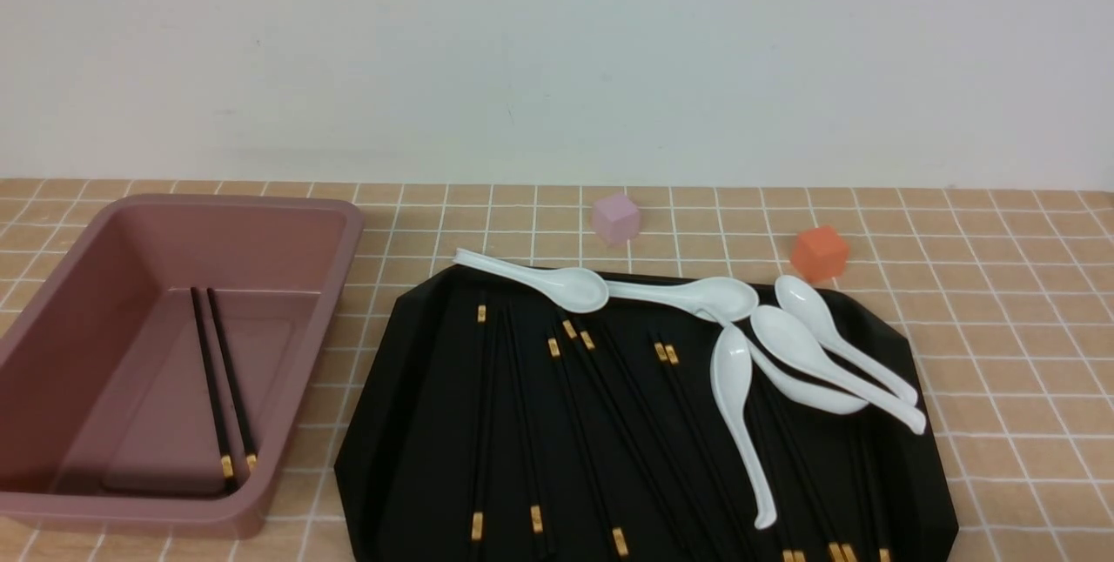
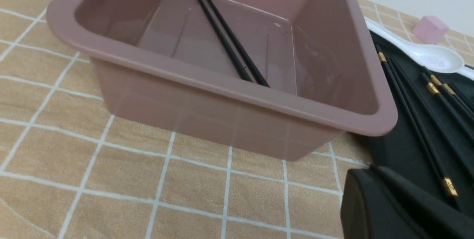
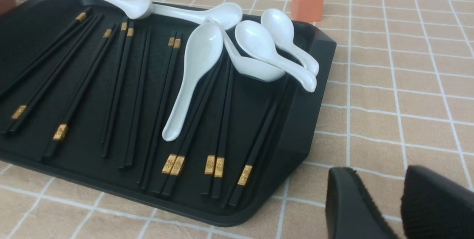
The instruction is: On brown tablecloth take chopsticks from black tray and put them in box.
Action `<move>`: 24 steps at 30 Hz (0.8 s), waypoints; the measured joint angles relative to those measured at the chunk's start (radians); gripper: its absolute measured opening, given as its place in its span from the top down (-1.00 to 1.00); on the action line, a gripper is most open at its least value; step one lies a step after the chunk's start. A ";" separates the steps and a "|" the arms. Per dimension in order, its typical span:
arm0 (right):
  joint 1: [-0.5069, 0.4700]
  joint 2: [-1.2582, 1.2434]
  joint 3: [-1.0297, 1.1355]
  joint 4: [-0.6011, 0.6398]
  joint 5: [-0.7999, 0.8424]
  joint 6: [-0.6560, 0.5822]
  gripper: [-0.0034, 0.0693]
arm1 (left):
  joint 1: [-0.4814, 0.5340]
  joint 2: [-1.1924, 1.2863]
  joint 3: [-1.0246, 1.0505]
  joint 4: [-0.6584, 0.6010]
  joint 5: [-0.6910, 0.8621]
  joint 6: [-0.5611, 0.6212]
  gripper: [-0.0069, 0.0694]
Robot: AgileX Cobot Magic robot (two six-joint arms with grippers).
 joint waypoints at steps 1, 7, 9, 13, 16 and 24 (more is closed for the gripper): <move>0.000 0.000 0.000 0.000 0.000 0.000 0.25 | 0.000 0.000 0.000 0.000 0.001 0.000 0.80; 0.000 0.000 0.000 0.000 0.000 0.000 0.25 | 0.000 0.000 0.000 0.000 0.006 0.001 0.79; 0.000 0.000 0.000 0.000 0.000 0.000 0.25 | 0.000 0.000 0.000 0.000 0.005 0.001 0.78; 0.000 0.000 0.000 0.000 0.000 0.000 0.25 | 0.000 0.000 0.000 0.000 0.005 0.001 0.77; 0.000 0.000 0.000 0.000 0.000 0.000 0.25 | 0.000 0.000 0.000 0.000 0.005 0.001 0.76; 0.000 0.000 0.000 0.000 0.000 0.000 0.25 | 0.000 0.000 0.000 0.000 0.006 0.001 0.76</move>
